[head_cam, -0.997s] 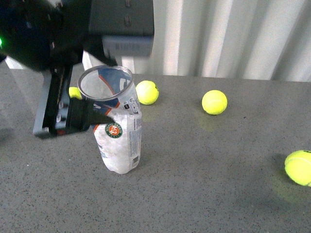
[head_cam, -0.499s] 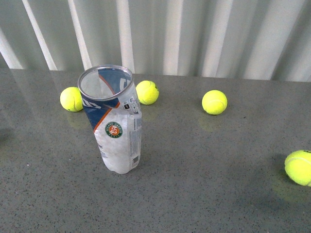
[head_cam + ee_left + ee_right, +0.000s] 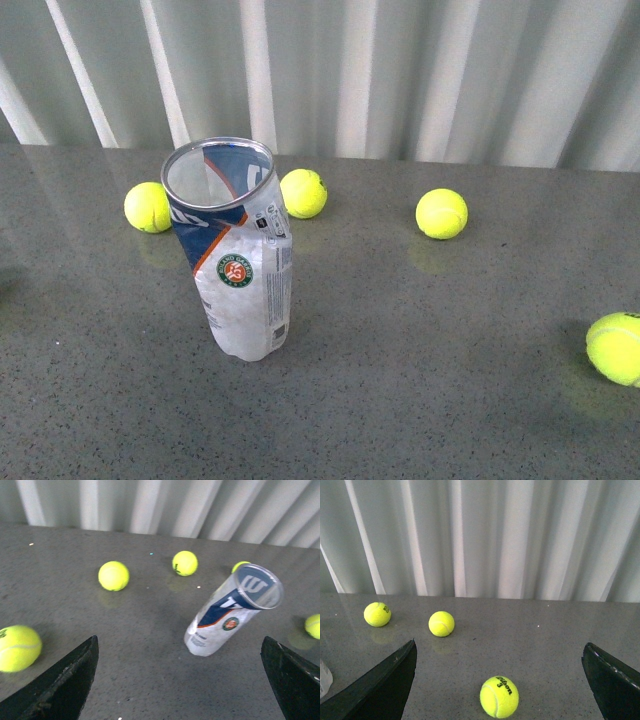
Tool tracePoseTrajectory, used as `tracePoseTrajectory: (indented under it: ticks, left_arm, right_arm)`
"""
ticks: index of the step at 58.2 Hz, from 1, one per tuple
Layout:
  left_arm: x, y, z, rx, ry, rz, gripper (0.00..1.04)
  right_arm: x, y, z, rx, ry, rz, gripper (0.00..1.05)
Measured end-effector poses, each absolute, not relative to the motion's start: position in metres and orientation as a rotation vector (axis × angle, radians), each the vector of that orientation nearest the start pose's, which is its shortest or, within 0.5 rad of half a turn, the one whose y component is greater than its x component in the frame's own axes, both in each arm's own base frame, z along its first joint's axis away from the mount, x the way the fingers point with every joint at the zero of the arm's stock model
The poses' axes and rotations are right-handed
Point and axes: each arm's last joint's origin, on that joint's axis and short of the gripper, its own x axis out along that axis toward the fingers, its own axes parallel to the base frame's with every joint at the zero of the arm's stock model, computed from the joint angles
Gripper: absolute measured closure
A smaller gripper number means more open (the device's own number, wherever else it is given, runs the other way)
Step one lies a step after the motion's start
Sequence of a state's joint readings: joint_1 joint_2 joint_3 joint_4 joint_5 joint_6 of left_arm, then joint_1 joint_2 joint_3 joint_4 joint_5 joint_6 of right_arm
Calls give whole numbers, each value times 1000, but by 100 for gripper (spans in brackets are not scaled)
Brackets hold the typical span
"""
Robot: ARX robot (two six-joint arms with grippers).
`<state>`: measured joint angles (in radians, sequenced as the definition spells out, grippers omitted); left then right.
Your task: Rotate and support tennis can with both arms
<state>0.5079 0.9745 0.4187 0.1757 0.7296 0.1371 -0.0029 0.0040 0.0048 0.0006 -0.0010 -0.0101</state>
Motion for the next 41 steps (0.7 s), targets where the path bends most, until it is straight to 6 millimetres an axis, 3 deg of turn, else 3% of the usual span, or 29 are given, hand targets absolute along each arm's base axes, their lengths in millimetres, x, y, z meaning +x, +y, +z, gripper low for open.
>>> tracePoseTrajectory:
  ticks: [7, 14, 25, 41]
  left_arm:
    - [167, 65, 198, 10, 77, -1, 33]
    - [156, 48, 197, 19, 1, 11, 55]
    - [140, 26, 182, 2, 11, 14, 101]
    - [128, 13, 176, -2, 5, 6, 101]
  right_arm:
    - [98, 0, 165, -10, -1, -2, 7]
    - [98, 0, 165, -10, -2, -2, 7]
    - [98, 0, 165, -10, -1, -2, 7]
    - [98, 0, 165, -10, -1, -2, 7]
